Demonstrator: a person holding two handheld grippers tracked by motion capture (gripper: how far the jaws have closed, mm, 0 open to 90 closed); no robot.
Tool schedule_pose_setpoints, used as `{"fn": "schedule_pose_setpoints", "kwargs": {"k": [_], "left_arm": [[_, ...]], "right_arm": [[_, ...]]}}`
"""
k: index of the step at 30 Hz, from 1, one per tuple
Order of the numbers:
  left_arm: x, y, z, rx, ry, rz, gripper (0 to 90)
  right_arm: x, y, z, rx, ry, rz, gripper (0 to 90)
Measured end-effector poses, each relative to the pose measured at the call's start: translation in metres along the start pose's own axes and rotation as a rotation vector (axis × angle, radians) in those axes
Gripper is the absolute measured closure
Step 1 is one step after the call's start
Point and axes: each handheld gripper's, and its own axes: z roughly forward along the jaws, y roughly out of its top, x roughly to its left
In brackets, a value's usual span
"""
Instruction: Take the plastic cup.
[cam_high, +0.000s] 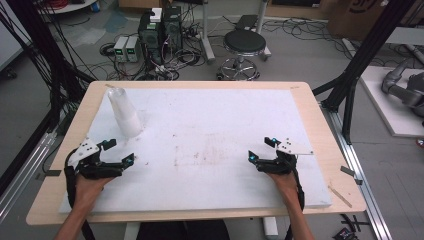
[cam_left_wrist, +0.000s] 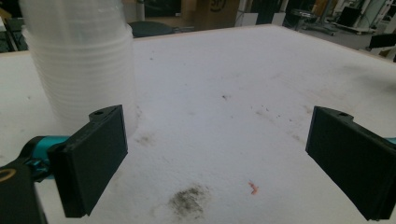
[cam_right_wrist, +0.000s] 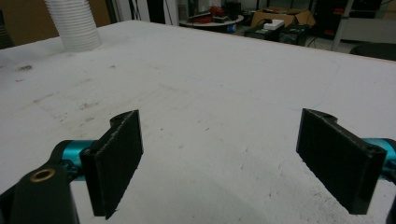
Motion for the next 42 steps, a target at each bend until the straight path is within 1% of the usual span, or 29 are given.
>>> {"fn": "schedule_pose_setpoints", "kwargs": {"k": [1,2,3,4,5,6,7,8,9,11,13,15,16,17,18,20,21,22,23,26,28,32,36,38,40,42], "left_arm": [[0.003,0.003,-0.002,-0.011,-0.004,-0.004,5.4],[0.005,0.005,-0.004,-0.015,-0.010,0.001,5.4],[0.012,0.014,-0.010,-0.030,-0.007,0.001,5.4],[0.017,0.019,-0.013,-0.038,-0.010,0.001,5.4],[0.017,0.019,-0.013,-0.038,-0.010,0.001,5.4],[0.021,0.023,-0.016,-0.047,-0.010,-0.006,5.4],[0.029,0.031,-0.020,-0.053,-0.016,-0.011,5.4],[0.029,0.031,-0.020,-0.053,-0.016,-0.011,5.4],[0.035,0.037,-0.023,-0.053,-0.024,-0.010,5.5],[0.044,0.044,-0.026,-0.060,-0.024,-0.012,5.4],[0.052,0.050,-0.029,-0.065,-0.034,-0.017,5.4],[0.059,0.056,-0.030,-0.065,-0.044,-0.011,5.4],[0.064,0.061,-0.030,-0.061,-0.058,-0.008,5.4],[0.064,0.061,-0.030,-0.061,-0.058,-0.008,5.4],[0.069,0.067,-0.030,-0.063,-0.073,-0.005,5.4],[0.071,0.069,-0.030,-0.062,-0.079,-0.004,5.4],[0.074,0.074,-0.028,-0.050,-0.099,0.014,5.5],[0.074,0.074,-0.028,-0.050,-0.099,0.014,5.4],[0.076,0.076,-0.027,-0.043,-0.106,0.023,5.4],[0.082,0.082,-0.022,-0.034,-0.134,0.028,5.5],[0.087,0.088,-0.018,-0.020,-0.144,0.046,5.4],[0.097,0.099,-0.012,-0.010,-0.172,0.062,5.4],[0.106,0.109,-0.005,0.018,-0.208,0.074,5.4],[0.111,0.114,-0.002,0.029,-0.230,0.072,5.4],[0.115,0.118,0.002,0.030,-0.257,0.074,5.4],[0.119,0.121,0.005,0.014,-0.271,0.086,5.4]], "right_arm": [[0.000,0.000,0.000,0.000,-0.001,0.003,14.2],[0.000,0.000,0.000,0.002,-0.002,0.004,14.2],[0.000,0.000,0.000,0.002,-0.003,0.006,14.2],[0.000,0.000,0.000,0.003,-0.003,0.007,14.2],[0.000,0.000,0.000,0.003,-0.002,0.007,14.2],[0.000,0.000,0.000,0.003,-0.002,0.007,14.2],[0.000,0.000,0.000,0.003,-0.003,0.007,14.2],[0.000,0.000,0.000,0.004,-0.003,0.008,14.2],[0.000,0.000,0.000,0.004,-0.003,0.008,14.2],[0.000,0.000,0.000,0.003,-0.003,0.006,14.2],[0.000,0.000,0.000,0.006,-0.003,0.001,14.2],[0.000,0.000,0.000,0.006,-0.003,0.001,14.2],[0.000,0.000,0.000,0.006,-0.003,0.002,14.2],[0.000,0.000,0.000,0.006,-0.003,0.002,14.2],[0.000,0.000,0.000,0.005,-0.004,0.002,14.2],[0.000,0.000,0.000,0.007,-0.003,0.005,14.2],[0.000,0.000,0.000,0.007,-0.003,0.005,14.2],[0.000,0.000,0.000,0.008,-0.003,0.005,14.2],[0.000,0.000,0.000,0.007,-0.003,0.005,14.2],[0.000,0.000,0.000,0.004,-0.004,0.002,14.2],[0.000,0.000,0.000,0.004,-0.003,0.003,14.2],[0.000,0.000,0.000,0.003,-0.003,0.008,14.2],[0.000,0.000,0.000,0.002,-0.003,0.005,14.2],[0.000,0.000,0.000,0.001,-0.002,0.007,14.2],[0.000,0.000,0.000,0.001,-0.002,0.006,14.2],[0.000,0.000,0.000,0.001,-0.002,0.005,14.2]]}}
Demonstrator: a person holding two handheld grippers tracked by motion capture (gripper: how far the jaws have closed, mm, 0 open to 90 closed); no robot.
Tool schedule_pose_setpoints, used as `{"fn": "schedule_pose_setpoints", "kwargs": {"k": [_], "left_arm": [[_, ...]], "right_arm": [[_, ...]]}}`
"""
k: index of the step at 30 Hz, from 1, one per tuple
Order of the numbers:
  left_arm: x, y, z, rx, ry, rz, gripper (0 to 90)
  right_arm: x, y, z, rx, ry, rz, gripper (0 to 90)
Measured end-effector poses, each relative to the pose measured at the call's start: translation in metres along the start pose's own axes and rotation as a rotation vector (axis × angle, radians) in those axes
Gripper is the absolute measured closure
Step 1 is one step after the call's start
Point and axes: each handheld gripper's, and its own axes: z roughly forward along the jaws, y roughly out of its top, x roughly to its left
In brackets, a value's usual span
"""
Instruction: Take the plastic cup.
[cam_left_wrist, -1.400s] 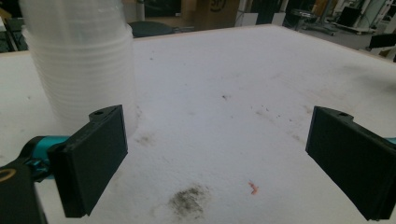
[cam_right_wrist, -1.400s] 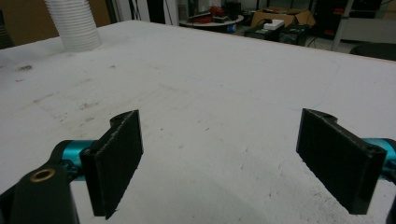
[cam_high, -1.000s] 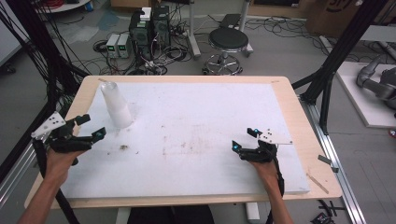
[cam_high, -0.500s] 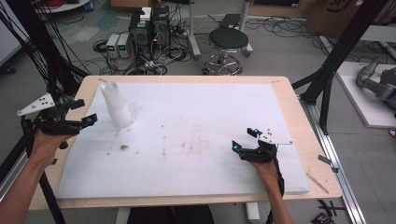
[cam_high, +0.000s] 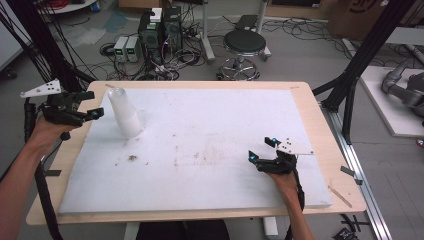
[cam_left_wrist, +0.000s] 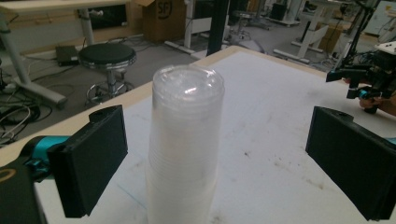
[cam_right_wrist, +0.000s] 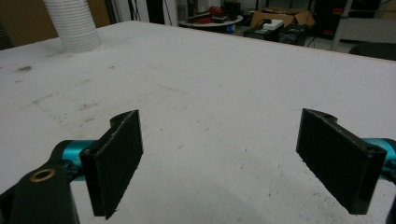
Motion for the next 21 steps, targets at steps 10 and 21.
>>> {"fn": "schedule_pose_setpoints", "kwargs": {"k": [10,21], "left_arm": [[0.017,0.010,0.018,0.093,-0.051,0.023,5.4],[0.027,0.021,0.035,0.153,-0.097,0.054,5.4]], "right_arm": [[0.000,0.000,0.000,0.000,-0.001,-0.001,14.2],[0.000,0.000,0.000,0.000,-0.001,-0.005,14.2]]}}
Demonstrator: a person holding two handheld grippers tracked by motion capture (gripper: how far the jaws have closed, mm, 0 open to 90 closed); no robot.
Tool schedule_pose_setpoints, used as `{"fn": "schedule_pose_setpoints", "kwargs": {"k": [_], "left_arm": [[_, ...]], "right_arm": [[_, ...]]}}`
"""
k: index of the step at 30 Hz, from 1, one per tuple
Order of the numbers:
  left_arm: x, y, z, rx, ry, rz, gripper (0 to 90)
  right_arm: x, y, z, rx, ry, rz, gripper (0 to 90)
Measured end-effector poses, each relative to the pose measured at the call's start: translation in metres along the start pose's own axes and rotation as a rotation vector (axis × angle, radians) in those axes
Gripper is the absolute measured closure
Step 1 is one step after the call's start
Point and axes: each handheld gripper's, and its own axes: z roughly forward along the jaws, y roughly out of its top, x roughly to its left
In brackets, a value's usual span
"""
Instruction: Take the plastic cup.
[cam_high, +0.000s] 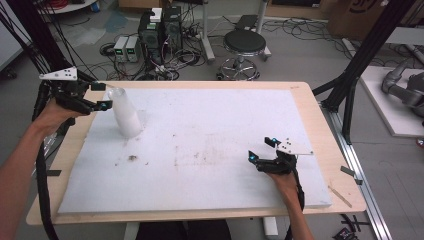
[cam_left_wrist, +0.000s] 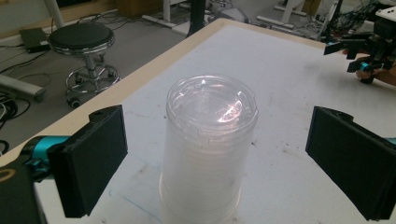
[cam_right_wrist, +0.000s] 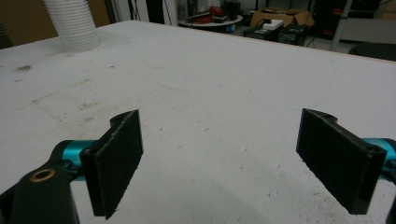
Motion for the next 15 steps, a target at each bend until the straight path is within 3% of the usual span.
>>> {"fn": "schedule_pose_setpoints", "kwargs": {"k": [15], "left_arm": [[0.006,-0.002,0.027,0.117,-0.018,-0.004,5.4]], "right_arm": [[0.000,0.000,0.000,0.002,-0.002,-0.001,14.2]]}}
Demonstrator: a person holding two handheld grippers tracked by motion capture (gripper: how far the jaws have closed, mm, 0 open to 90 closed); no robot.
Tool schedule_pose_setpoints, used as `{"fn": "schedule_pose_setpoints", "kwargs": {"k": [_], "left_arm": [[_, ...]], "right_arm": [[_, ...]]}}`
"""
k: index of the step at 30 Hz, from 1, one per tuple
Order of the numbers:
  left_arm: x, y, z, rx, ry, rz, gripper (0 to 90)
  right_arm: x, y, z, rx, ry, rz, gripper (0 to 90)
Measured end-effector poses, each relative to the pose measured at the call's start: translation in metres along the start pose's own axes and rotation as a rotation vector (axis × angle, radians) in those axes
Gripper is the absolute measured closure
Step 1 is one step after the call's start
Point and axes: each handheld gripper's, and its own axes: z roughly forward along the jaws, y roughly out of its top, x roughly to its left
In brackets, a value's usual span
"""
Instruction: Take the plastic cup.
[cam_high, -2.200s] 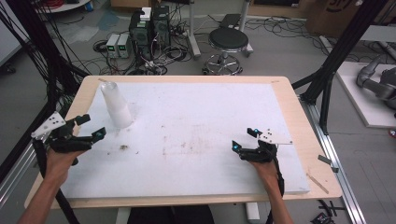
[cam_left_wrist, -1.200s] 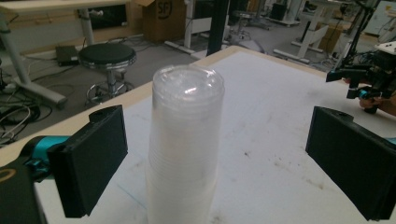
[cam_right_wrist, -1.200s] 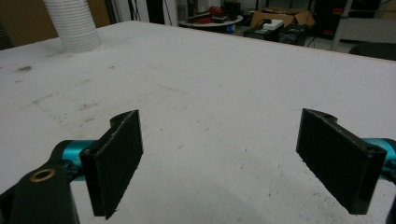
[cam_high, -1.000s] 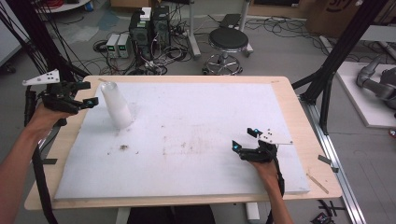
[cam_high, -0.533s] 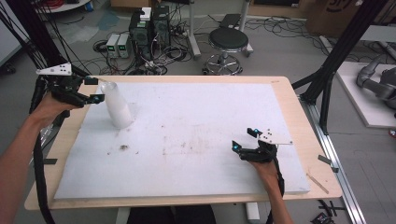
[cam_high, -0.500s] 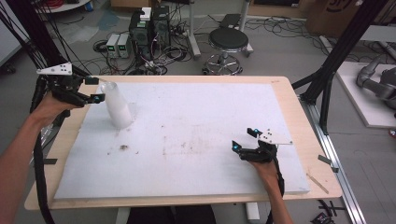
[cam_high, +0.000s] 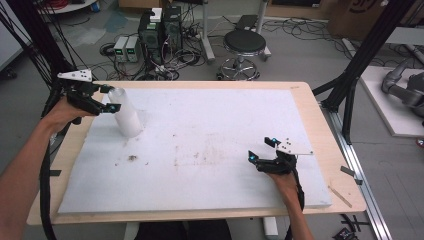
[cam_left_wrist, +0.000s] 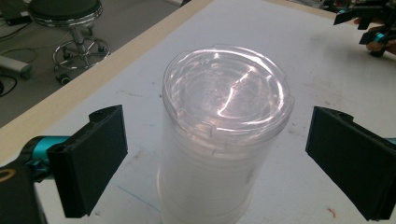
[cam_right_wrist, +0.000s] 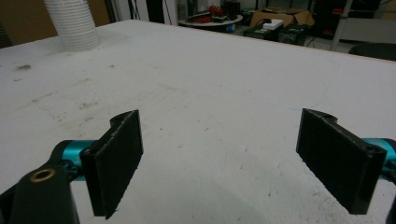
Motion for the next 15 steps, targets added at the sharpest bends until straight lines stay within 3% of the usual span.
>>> {"fn": "schedule_pose_setpoints", "kwargs": {"k": [10,13,15], "left_arm": [[0.004,0.000,0.010,0.071,0.013,-0.025,5.4],[0.003,0.002,0.013,0.086,0.007,-0.015,5.4],[0.003,0.000,0.016,0.125,0.011,-0.013,5.5]], "right_arm": [[0.000,0.000,0.000,0.004,0.002,0.005,14.2],[0.000,0.000,0.000,0.006,0.001,0.005,14.2],[0.000,0.000,0.000,0.006,0.000,0.005,14.2]]}}
